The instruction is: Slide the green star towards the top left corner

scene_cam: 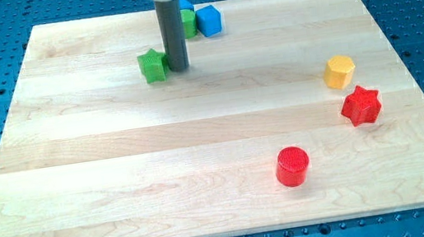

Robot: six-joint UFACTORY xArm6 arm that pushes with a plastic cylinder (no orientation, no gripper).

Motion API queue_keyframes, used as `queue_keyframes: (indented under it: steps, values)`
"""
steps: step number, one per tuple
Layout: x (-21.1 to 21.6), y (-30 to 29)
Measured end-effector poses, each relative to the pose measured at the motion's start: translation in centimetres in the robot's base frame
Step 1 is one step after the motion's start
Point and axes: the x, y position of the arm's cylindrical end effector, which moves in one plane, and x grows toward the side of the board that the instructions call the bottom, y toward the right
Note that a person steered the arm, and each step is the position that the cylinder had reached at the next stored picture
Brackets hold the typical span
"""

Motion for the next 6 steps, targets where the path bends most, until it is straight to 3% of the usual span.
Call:
queue_keyframes:
  steps: [1,2,3,4,5,6]
  values:
    - [4.0,-1.7]
    - [1.3,-6.8]
    - [0.0,-7.8]
    - [5.1,-10.1]
    - [6.7,-15.0]
    - [0.3,-17.6]
